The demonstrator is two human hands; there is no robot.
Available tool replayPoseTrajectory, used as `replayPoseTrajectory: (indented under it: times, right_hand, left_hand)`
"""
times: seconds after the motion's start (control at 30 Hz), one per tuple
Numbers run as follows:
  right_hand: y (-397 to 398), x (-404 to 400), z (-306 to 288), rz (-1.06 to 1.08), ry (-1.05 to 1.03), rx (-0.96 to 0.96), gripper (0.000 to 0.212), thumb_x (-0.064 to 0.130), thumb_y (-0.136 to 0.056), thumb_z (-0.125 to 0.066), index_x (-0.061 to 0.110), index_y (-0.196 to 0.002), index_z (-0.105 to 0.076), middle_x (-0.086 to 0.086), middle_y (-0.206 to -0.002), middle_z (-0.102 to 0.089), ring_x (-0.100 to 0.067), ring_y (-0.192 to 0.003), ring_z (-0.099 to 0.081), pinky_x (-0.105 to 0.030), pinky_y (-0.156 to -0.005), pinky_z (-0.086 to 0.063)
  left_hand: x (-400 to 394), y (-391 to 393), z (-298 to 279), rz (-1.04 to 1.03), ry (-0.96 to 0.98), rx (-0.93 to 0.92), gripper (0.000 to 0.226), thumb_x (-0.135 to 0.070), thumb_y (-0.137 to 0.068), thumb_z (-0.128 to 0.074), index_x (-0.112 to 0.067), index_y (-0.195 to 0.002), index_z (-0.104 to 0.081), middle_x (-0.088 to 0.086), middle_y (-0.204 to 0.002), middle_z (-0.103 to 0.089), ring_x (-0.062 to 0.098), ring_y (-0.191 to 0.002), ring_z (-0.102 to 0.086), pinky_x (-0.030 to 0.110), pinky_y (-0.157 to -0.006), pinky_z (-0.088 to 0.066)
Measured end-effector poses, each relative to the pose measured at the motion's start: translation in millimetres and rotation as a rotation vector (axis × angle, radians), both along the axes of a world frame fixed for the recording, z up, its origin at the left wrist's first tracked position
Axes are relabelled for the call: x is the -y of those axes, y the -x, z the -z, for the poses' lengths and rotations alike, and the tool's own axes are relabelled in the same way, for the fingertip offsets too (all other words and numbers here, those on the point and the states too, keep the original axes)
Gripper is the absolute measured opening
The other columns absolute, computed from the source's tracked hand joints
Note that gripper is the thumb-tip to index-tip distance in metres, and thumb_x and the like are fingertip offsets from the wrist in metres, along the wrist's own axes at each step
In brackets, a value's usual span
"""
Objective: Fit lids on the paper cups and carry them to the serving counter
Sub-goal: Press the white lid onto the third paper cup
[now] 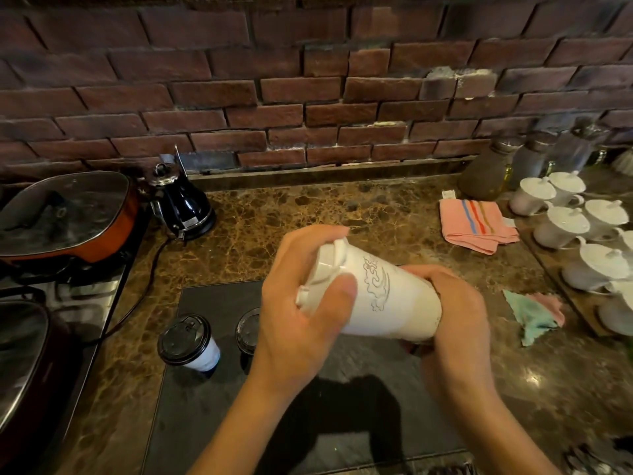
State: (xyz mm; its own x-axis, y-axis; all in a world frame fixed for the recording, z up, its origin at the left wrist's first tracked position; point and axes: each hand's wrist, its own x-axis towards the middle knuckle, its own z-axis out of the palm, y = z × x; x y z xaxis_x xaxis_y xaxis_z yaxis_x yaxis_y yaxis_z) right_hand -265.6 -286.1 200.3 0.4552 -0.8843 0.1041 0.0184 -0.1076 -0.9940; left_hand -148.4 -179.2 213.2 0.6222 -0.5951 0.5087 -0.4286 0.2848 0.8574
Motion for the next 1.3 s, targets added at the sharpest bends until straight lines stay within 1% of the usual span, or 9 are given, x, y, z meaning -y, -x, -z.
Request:
replayPoseTrajectory:
  times: [0.1, 0.17, 0.33, 0.5, 0.57, 0.73, 0.9, 1.1, 1.3]
  right_hand:
    - [2.2, -11.4, -7.0, 0.054, 0.606, 0.107, 0.032, 0.023, -0.094, -0.043, 0.008, -0.096, -0.071, -0.003, -0.096, -0.067, -0.017, -0.089, -0.064, -0.023, -0.069, -0.049]
    - [0.7, -15.6, -1.7, 0.083, 0.847, 0.125, 0.034, 0.016, -0.096, -0.042, -0.006, -0.092, -0.068, -0.014, -0.095, -0.064, -0.017, -0.094, -0.062, -0.022, -0.079, -0.046]
    - [-5.0, -12.6, 9.1, 0.19, 0.505, 0.224, 0.031, 0.009, -0.093, -0.037, 0.006, -0.092, -0.068, -0.004, -0.084, -0.067, -0.008, -0.082, -0.062, -0.019, -0.067, -0.046]
    - [-13.3, -2.4, 17.4, 0.089, -0.206, 0.104, 0.028, 0.016, -0.085, -0.05, 0.019, -0.073, -0.076, 0.004, -0.073, -0.068, -0.02, -0.066, -0.061, -0.023, -0.041, -0.04]
    - [-10.5, -1.6, 18.5, 0.037, -0.19, 0.047, 0.027, 0.022, -0.089, -0.049, 0.017, -0.079, -0.074, 0.002, -0.076, -0.068, -0.024, -0.068, -0.061, -0.024, -0.039, -0.039]
    - [-5.4, -9.4, 11.2, 0.054, 0.637, 0.061, 0.033, 0.019, -0.095, -0.04, 0.0, -0.097, -0.067, -0.008, -0.092, -0.064, -0.02, -0.087, -0.06, -0.023, -0.074, -0.045]
    - [-1.8, -13.9, 13.7, 0.147, 0.487, 0.12, 0.033, 0.015, -0.095, -0.036, 0.005, -0.095, -0.068, -0.008, -0.083, -0.066, -0.013, -0.077, -0.06, -0.021, -0.063, -0.044]
    - [-3.4, -8.4, 14.7, -0.029, -0.295, 0.036, 0.026, 0.029, -0.082, -0.05, 0.019, -0.079, -0.075, -0.009, -0.082, -0.068, -0.02, -0.064, -0.062, -0.022, -0.036, -0.038]
    - [7.0, -18.1, -0.7, -0.057, 0.599, 0.065, 0.028, 0.017, -0.094, -0.042, 0.012, -0.099, -0.069, -0.001, -0.095, -0.067, -0.015, -0.09, -0.063, -0.021, -0.072, -0.047]
  left_hand:
    - [0.6, -5.0, 1.8, 0.064, -0.05, -0.589, 0.036, -0.044, -0.087, -0.056, -0.025, -0.114, -0.07, 0.007, -0.111, -0.071, 0.029, -0.098, -0.069, 0.039, -0.065, -0.055]
    - [-0.1, -7.9, 5.5, 0.084, -0.086, -0.743, 0.034, -0.044, -0.089, -0.056, -0.024, -0.111, -0.072, 0.011, -0.11, -0.073, 0.033, -0.1, -0.068, 0.04, -0.064, -0.053]
    - [-0.4, 1.9, 9.4, -0.002, 0.022, -0.316, 0.035, -0.042, -0.089, -0.052, -0.027, -0.117, -0.067, -0.001, -0.114, -0.069, 0.022, -0.099, -0.068, 0.042, -0.065, -0.056]
    - [-2.0, -4.7, 19.4, -0.068, 0.002, 0.145, 0.038, -0.043, -0.093, -0.052, -0.021, -0.123, -0.059, 0.006, -0.121, -0.059, 0.018, -0.104, -0.06, 0.024, -0.082, -0.046]
    - [-2.1, -5.6, 20.2, -0.056, -0.022, 0.047, 0.034, -0.038, -0.09, -0.052, -0.025, -0.12, -0.061, 0.004, -0.119, -0.061, 0.017, -0.101, -0.061, 0.027, -0.077, -0.048]
    - [1.3, -6.8, 17.6, 0.004, -0.101, -0.696, 0.032, -0.044, -0.087, -0.057, -0.029, -0.111, -0.073, 0.004, -0.108, -0.072, 0.024, -0.096, -0.068, 0.038, -0.067, -0.053]
    - [-2.9, -2.1, 15.7, 0.02, -0.014, -0.342, 0.036, -0.043, -0.09, -0.052, -0.027, -0.119, -0.067, 0.01, -0.109, -0.068, 0.031, -0.094, -0.068, 0.043, -0.066, -0.057]
    - [-9.1, 0.4, 19.6, -0.046, -0.021, 0.042, 0.05, -0.056, -0.095, -0.052, -0.015, -0.122, -0.062, 0.01, -0.117, -0.061, 0.021, -0.097, -0.061, 0.027, -0.079, -0.046]
    - [-12.8, -6.6, 10.1, 0.022, -0.076, -0.517, 0.041, -0.049, -0.087, -0.055, -0.026, -0.118, -0.07, 0.009, -0.113, -0.072, 0.035, -0.103, -0.07, 0.054, -0.076, -0.056]
